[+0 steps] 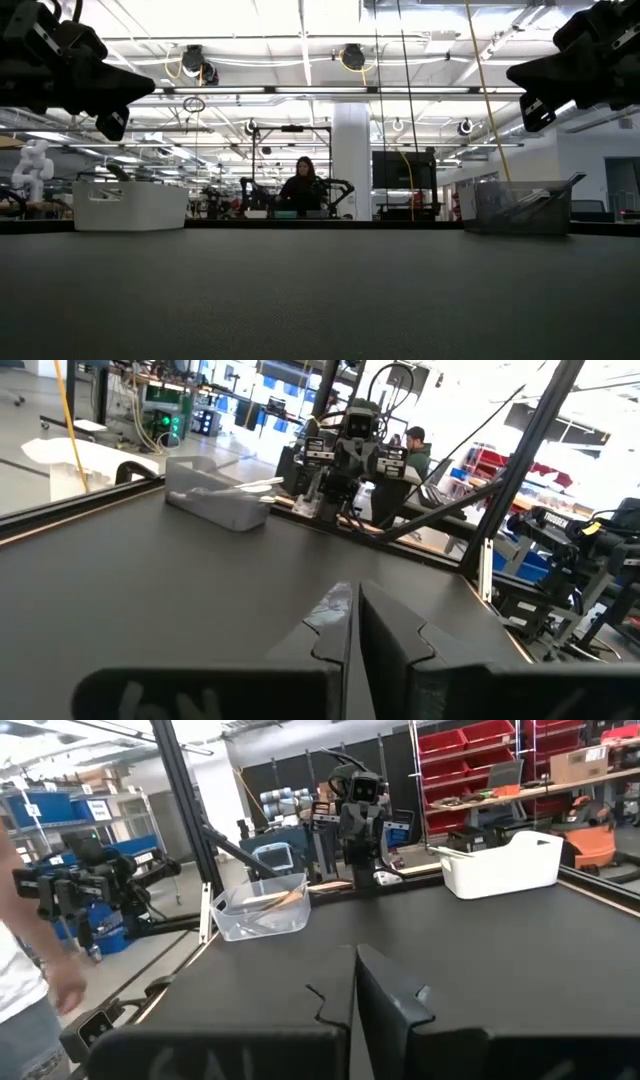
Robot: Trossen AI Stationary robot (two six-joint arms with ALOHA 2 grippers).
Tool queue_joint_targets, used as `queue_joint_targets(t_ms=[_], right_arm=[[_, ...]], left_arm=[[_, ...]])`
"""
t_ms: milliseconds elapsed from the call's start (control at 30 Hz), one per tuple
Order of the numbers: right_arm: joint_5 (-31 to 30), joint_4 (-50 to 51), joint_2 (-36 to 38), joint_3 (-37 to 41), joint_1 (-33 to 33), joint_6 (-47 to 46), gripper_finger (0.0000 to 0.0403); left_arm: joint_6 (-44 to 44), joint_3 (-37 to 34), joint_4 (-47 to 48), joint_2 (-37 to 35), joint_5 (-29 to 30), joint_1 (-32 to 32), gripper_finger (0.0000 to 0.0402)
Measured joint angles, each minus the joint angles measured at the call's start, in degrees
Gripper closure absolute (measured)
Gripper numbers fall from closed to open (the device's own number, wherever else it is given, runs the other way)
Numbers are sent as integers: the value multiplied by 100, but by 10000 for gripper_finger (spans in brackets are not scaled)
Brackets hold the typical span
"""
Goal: Sort silverware by color (type)
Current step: Return to Home Position
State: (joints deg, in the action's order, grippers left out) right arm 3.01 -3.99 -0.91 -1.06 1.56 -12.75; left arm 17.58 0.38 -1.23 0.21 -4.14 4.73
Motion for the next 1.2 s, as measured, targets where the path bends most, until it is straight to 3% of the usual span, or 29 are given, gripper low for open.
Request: queue_joint_targets(t_ms=[400, 533, 667, 1200], right_arm=[[1, 0, 0, 7, 0, -2, 390], [2, -2, 0, 7, 0, -2, 390], [2, -4, 0, 7, 0, -2, 390], [2, -4, -2, 7, -1, -2, 390]], left_arm=[[6, -3, 1, 2, 46, 0, 374], [-10, -4, -203, 94, 1661, 15, 374], [-183, -4, -314, 92, 2447, 9, 374], [-151, -7, -280, 92, 2408, 7, 374]])
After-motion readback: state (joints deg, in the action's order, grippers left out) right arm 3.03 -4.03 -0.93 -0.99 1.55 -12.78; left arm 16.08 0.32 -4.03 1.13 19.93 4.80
